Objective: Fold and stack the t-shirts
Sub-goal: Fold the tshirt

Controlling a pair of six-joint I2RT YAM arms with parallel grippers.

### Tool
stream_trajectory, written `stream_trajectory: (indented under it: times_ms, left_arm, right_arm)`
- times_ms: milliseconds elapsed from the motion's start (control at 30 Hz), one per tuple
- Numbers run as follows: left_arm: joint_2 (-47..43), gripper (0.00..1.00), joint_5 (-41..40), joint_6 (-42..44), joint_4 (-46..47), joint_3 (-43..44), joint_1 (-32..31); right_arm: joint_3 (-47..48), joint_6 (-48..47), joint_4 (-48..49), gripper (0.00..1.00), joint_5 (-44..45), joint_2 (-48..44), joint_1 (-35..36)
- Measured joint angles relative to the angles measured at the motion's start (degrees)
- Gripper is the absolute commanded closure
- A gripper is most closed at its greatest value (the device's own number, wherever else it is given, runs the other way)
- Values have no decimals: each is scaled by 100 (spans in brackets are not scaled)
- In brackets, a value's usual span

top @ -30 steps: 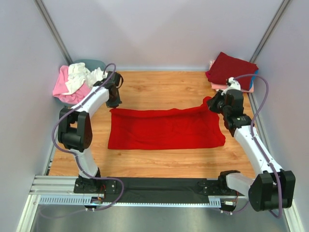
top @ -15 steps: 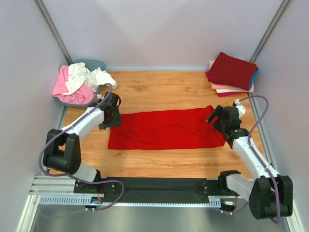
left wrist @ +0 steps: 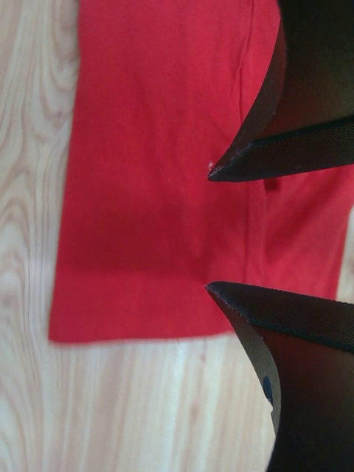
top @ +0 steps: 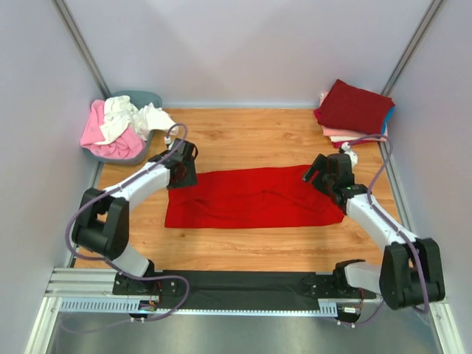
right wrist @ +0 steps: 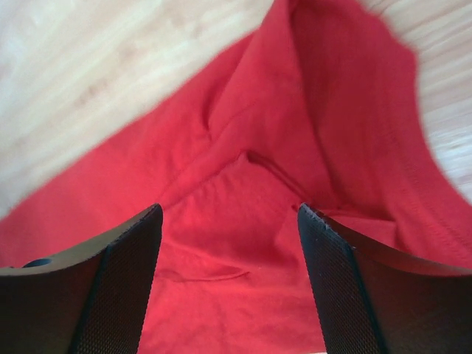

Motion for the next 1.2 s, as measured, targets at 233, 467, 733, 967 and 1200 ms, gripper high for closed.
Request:
stream_trajectory:
  times_ms: [233, 467, 733, 967, 1200]
  left_arm:
    - [1008, 41, 79, 103, 127, 343, -323]
    - [1281, 43, 24, 96, 140, 382, -562]
    - [511, 44, 507, -435, 111, -481, -1204]
    - [-238, 41, 1591, -1587, -199, -1093, -3206]
    - [-1373, 28, 1663, -2238, -1134, -789, -3910]
  right_arm:
    - [774, -28, -400, 20, -168, 1888, 181]
    - [3268, -129, -1126, 20, -608, 4135, 229]
    - [7001, 164, -2065, 22, -1266, 6531, 339]
    - [11130, 1298, -789, 19, -2579, 9495, 883]
    - [10559, 1517, 772, 13, -2835, 9477, 1185]
